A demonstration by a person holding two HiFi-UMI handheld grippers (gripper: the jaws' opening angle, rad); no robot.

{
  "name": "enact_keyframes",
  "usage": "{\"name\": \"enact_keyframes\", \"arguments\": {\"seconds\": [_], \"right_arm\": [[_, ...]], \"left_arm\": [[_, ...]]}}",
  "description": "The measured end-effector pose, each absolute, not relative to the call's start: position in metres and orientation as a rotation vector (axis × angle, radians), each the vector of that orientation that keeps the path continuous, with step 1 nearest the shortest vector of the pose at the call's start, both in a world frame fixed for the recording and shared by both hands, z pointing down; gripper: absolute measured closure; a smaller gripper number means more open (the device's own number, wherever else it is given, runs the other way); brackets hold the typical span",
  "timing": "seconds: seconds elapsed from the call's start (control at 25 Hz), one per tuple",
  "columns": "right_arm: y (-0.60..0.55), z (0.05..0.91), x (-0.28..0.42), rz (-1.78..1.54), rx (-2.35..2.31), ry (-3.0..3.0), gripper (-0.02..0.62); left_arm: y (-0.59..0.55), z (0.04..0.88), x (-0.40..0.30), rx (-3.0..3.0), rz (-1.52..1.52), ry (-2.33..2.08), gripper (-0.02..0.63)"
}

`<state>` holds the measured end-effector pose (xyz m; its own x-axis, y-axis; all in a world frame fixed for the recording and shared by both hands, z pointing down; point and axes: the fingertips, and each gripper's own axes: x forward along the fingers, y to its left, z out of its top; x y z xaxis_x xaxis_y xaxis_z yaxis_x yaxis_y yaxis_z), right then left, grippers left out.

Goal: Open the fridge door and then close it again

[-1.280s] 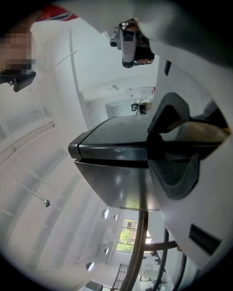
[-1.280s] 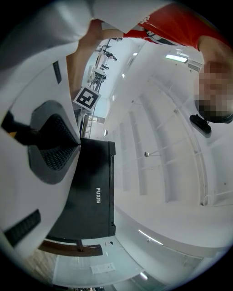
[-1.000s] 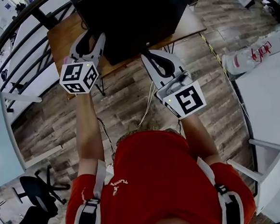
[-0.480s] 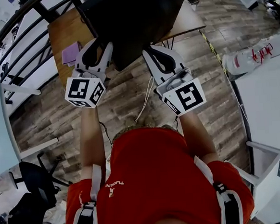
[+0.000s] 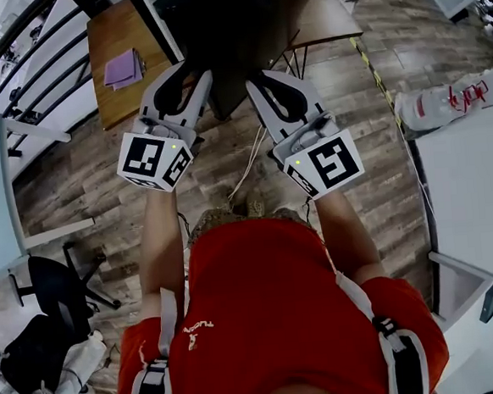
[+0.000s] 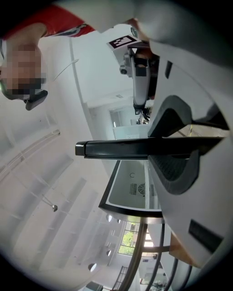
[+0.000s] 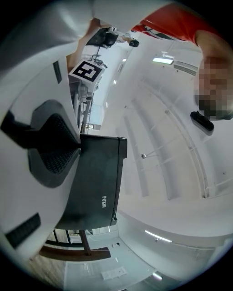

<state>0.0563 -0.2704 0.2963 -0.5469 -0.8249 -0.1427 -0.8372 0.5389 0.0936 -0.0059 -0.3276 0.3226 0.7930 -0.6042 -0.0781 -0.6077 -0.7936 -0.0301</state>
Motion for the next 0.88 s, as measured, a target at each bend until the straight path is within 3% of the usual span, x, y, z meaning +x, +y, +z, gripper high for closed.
{"name": "enact_keyframes", "arguments": {"seconds": [0.36,0.88], "right_arm": [[-0.236,0.297,0.066,0.210,-1.513,2.635,0.555],[-0.194,0.286,0.084,0.195,-1.786,2.524,0.420]], "left_arm": [[-0.283,0.325,0.021,-2.962,0.109,0.854,0.486],[-0.235,0.324,0.065,-3.028,0.153,0.642,0.526]]}}
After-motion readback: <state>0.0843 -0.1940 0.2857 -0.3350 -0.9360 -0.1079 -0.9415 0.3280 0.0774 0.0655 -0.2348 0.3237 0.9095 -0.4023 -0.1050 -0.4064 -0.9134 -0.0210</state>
